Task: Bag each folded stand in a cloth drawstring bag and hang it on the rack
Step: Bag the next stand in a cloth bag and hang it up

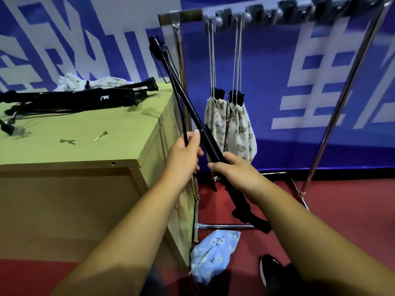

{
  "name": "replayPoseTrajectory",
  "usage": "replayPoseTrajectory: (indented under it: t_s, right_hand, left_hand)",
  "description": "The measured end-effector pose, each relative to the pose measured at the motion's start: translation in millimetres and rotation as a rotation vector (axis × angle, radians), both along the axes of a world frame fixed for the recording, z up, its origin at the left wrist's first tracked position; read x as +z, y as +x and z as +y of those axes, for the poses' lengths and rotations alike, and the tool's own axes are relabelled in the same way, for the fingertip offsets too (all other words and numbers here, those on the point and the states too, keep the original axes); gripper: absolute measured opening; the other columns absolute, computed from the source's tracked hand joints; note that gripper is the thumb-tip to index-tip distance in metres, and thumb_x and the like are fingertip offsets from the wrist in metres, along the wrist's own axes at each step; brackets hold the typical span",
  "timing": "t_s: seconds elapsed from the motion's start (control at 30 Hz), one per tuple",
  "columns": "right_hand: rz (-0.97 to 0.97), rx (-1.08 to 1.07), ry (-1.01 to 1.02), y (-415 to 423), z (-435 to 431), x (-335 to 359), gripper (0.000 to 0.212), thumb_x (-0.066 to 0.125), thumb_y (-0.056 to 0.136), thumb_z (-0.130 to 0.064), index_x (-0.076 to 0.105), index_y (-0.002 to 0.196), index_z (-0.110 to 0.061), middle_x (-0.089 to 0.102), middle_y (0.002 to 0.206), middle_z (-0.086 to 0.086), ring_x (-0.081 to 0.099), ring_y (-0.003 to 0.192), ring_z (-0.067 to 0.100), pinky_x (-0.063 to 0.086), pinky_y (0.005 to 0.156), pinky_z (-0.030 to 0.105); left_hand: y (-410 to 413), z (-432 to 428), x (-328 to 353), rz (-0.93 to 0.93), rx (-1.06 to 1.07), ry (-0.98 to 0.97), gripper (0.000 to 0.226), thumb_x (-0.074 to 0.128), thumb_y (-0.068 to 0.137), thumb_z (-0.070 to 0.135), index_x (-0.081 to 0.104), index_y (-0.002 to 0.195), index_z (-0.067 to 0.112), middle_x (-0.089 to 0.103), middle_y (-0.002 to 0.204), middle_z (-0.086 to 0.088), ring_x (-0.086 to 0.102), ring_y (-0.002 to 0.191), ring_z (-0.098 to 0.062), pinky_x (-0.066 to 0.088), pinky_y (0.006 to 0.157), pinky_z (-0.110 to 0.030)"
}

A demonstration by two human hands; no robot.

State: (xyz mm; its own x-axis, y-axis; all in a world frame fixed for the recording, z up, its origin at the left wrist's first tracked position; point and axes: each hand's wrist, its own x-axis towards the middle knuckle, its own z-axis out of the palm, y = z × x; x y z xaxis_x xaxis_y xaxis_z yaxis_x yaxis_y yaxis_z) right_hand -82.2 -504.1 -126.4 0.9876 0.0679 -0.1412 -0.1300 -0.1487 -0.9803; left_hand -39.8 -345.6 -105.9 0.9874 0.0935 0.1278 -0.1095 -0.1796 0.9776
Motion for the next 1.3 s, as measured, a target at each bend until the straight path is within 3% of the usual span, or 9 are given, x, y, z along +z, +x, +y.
replayPoseTrajectory:
  t_s: [0.13,0.27,0.37,0.47,0.6,0.77,0.97,1.17,1.3]
  right_hand:
    - [0.114,-0.009,-0.016,13,4,-31,0.011,0.073,0.083,-0.007,0.071,0.092,-0.013,0.065,0.067,0.005,0.060,0.059,0.021,0.048,0.060,0.032]
    - [0.176,-0.030,-0.145,39,15,-51,0.033,0.070,0.065,-0.014,0.072,0.098,-0.013,0.065,0.072,0.010,0.061,0.065,0.026,0.052,0.066,0.042]
    - [0.169,-0.071,-0.157,61,19,-56,0.028,0.070,0.068,-0.013,0.071,0.096,-0.014,0.067,0.077,0.011,0.063,0.068,0.029,0.051,0.066,0.040]
    - [0.138,-0.092,-0.162,76,21,-62,0.020,0.070,0.077,-0.013,0.070,0.097,-0.017,0.067,0.078,0.007,0.065,0.069,0.028,0.054,0.067,0.038]
    - [0.092,-0.115,-0.167,81,23,-68,0.013,0.073,0.087,-0.029,0.072,0.099,-0.024,0.074,0.084,0.004,0.069,0.074,0.022,0.062,0.083,0.045]
    - [0.084,-0.136,-0.170,77,26,-74,0.019,0.073,0.085,-0.033,0.073,0.097,-0.019,0.070,0.079,0.006,0.062,0.064,0.022,0.057,0.070,0.040]
    - [0.064,-0.146,-0.158,68,22,-80,0.013,0.073,0.085,-0.027,0.075,0.097,-0.021,0.070,0.075,-0.002,0.060,0.063,0.014,0.052,0.064,0.033]
    - [0.047,-0.095,-0.138,55,22,-82,0.007,0.072,0.086,-0.025,0.072,0.089,-0.018,0.063,0.063,-0.008,0.053,0.053,0.009,0.048,0.059,0.028]
    - [0.088,-0.050,-0.022,45,25,-74,0.005,0.068,0.088,-0.018,0.068,0.083,-0.019,0.059,0.064,-0.001,0.050,0.051,0.016,0.042,0.053,0.028]
  left_hand:
    - [0,1,-47,0.158,-0.018,-0.034,0.053,0.049,0.103,0.067,0.051,0.082,0.018,0.048,0.061,0.002,0.035,0.043,-0.013,0.030,0.049,-0.029]
    - [6,5,-84,0.209,-0.057,-0.050,0.054,0.037,0.105,0.069,0.061,0.093,0.021,0.054,0.065,-0.001,0.039,0.046,-0.014,0.038,0.056,-0.034]
    - [26,12,-85,0.182,-0.027,-0.016,0.046,0.030,0.110,0.059,0.064,0.106,0.028,0.065,0.070,0.001,0.054,0.053,-0.013,0.046,0.064,-0.035]
    - [48,19,-86,0.150,0.023,-0.062,0.038,0.034,0.115,0.045,0.063,0.112,0.021,0.066,0.079,-0.004,0.061,0.062,-0.016,0.049,0.062,-0.033]
    - [58,21,-93,0.015,0.099,-0.006,0.029,0.042,0.114,0.039,0.062,0.110,0.019,0.064,0.078,0.005,0.059,0.062,-0.012,0.051,0.061,-0.032]
    - [59,21,-106,-0.038,0.183,0.038,0.042,0.037,0.099,0.066,0.062,0.098,0.033,0.057,0.063,0.013,0.050,0.058,-0.017,0.042,0.065,-0.045]
    - [40,1,-102,0.177,0.065,-0.147,0.038,0.033,0.114,0.048,0.046,0.091,0.021,0.042,0.052,0.013,0.027,0.040,-0.007,0.023,0.044,-0.020]
    - [30,16,-99,0.183,-0.062,-0.066,0.035,0.033,0.115,0.045,0.040,0.089,0.024,0.034,0.058,0.007,0.022,0.043,-0.007,0.018,0.041,-0.019]
    - [21,20,-107,0.244,-0.118,0.065,0.038,0.036,0.112,0.053,0.044,0.085,0.028,0.038,0.056,0.012,0.027,0.042,-0.007,0.021,0.047,-0.026]
